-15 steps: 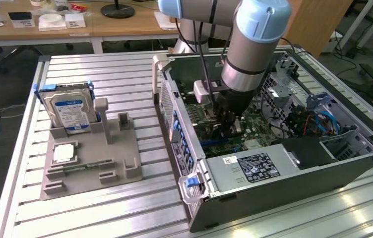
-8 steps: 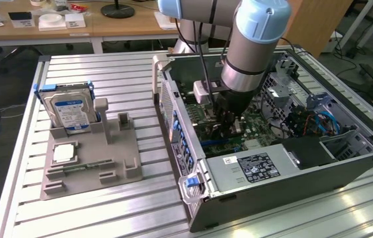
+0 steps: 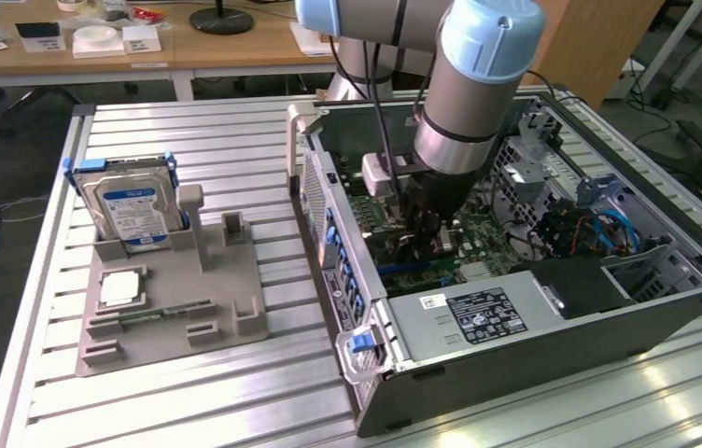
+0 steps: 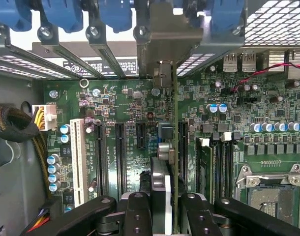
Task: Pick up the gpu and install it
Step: 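Insert the gpu into the slot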
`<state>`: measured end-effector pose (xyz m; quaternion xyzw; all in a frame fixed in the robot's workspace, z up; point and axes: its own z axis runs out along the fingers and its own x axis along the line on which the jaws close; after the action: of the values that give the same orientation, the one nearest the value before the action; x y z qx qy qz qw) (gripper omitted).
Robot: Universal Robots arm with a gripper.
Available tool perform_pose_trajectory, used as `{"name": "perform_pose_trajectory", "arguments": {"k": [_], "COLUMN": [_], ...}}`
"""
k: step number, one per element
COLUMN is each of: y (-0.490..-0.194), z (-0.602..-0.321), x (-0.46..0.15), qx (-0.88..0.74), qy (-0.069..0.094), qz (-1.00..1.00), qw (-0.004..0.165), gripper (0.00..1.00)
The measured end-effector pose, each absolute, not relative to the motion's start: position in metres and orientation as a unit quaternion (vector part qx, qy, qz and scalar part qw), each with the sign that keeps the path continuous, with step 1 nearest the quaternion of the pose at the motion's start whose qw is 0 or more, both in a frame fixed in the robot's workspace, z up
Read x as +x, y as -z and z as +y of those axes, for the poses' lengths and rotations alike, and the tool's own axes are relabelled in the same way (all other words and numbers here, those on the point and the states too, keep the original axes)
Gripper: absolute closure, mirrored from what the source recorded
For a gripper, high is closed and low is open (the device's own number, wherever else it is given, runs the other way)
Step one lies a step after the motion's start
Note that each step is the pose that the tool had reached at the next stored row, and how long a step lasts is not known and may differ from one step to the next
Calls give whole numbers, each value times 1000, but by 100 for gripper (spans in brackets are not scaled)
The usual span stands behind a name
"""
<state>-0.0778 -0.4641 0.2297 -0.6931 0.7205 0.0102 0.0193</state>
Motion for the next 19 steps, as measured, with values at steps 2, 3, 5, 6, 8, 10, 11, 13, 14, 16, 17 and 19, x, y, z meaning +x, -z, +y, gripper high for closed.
{"name": "perform_pose_trajectory", "arguments": {"k": [2, 3, 5, 6, 8, 10, 11, 13, 14, 16, 17, 19], "y": [-229, -228, -227, -226, -226, -225, -224, -224, -224, -224, -224, -224], "z": [-464, -464, -464, -464, -464, -464, -464, -464, -464, -464, -464, -464], "x": [-78, -78, -78, -78, -78, -78, -78, -78, -78, -78, -78, -78], "qx": [-693, -693, -693, -693, -693, -693, -693, -693, -693, -693, -693, -693], "qy": [-10, -10, -10, -10, -10, -10, -10, -10, -10, -10, -10, -10], "qz": [720, 720, 721, 721, 721, 721, 721, 721, 721, 721, 721, 721], "qw": [19, 19, 19, 19, 19, 19, 19, 19, 19, 19, 19, 19], "gripper": [72, 72, 72, 72, 72, 72, 72, 72, 72, 72, 72, 72]}}
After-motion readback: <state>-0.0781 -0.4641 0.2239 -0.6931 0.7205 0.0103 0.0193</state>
